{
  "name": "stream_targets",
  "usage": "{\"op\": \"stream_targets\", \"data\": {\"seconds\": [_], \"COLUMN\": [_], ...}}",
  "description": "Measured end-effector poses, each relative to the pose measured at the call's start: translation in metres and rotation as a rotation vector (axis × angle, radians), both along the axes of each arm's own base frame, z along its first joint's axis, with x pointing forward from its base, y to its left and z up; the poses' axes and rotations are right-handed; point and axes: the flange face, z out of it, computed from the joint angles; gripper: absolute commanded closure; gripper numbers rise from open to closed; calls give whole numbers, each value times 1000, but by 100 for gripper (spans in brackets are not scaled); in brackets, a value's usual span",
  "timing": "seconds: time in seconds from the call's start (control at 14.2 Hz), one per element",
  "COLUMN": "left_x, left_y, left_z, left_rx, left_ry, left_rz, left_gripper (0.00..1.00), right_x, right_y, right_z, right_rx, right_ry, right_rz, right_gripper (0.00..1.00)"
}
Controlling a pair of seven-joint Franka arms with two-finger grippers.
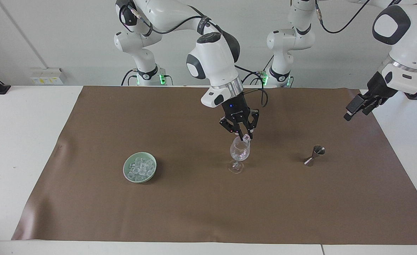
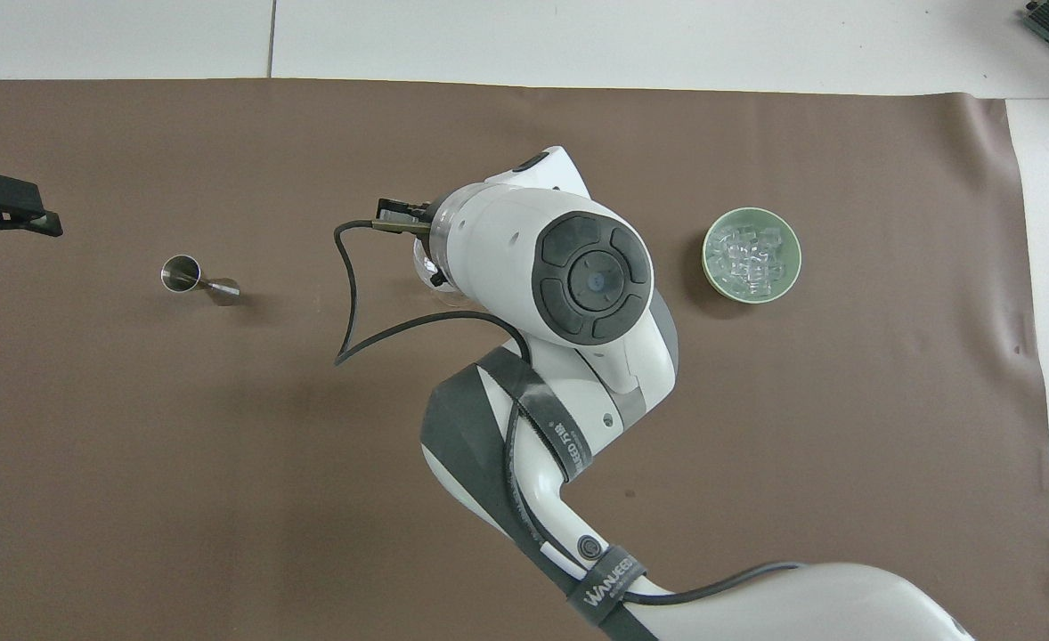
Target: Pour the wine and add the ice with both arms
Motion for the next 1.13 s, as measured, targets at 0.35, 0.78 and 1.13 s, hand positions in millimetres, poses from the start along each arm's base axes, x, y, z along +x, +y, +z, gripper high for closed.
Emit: {"op": "stream_targets", "data": {"seconds": [0.35,0.78,1.13], "left_x": [-17,-23,-31], "left_y": [-48,-64,-59], "left_z": [12,8,18], "left_rx": [83,83,85], "left_ry": [29,70,69], "left_rz": [-168,-214,-250], "left_gripper": [0,0,0], "right_x": [1,1,1], "right_y": [-4,-8,-8], "right_z": [-10,-29,-38], "right_rx": [-22,-46,-54], "right_ry": [8,37,48], "right_rz": [0,-1,0], "right_gripper": [100,100,100]}}
